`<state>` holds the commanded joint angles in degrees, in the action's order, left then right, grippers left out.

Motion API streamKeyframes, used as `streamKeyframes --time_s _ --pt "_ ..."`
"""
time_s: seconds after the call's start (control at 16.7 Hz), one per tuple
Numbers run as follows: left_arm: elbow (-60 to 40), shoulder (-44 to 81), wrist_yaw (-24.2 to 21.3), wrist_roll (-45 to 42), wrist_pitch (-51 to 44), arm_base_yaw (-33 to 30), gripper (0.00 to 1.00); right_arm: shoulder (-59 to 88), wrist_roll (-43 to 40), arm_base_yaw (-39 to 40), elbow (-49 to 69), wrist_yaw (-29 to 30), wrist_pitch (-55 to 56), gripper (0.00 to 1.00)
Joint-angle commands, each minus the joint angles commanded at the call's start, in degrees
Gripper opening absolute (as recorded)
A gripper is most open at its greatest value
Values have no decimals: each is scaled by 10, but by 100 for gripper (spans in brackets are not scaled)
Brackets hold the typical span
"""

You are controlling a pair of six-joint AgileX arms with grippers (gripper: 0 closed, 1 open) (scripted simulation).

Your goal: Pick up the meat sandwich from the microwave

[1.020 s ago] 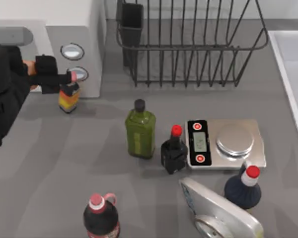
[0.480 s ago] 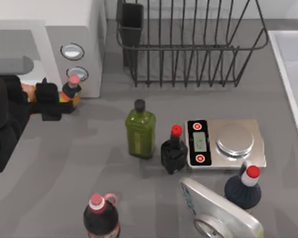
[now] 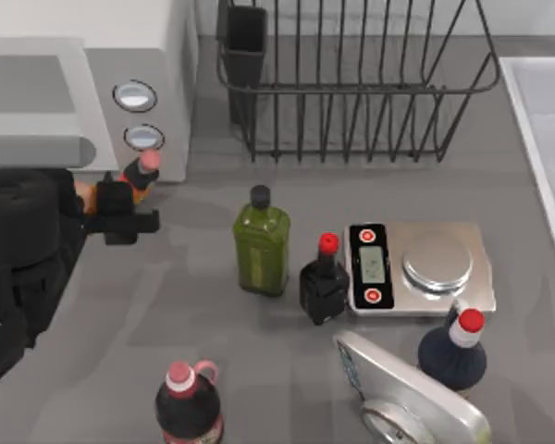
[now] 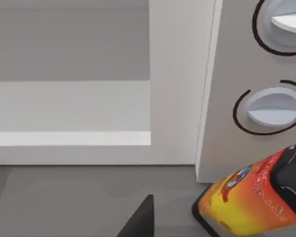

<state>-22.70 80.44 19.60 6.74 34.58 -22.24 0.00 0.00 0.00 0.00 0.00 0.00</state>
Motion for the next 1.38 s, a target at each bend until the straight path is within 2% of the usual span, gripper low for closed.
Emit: streamKeyframes --time_s 0.3,0.48,0.66,0.96,1.38 --pt "51 170 -2 0 247 -2 0 0 0 0 0 0 0 100" --pt "81 250 -5 -1 362 -1 0 0 0 0 0 0 0 100" --pt "101 298 -8 -2 424 1 0 0 0 0 0 0 0 100" --pt "105 307 -9 -3 434 2 0 0 0 0 0 0 0 100" --pt "105 307 -9 -3 434 2 53 0 0 0 0 0 0 100"
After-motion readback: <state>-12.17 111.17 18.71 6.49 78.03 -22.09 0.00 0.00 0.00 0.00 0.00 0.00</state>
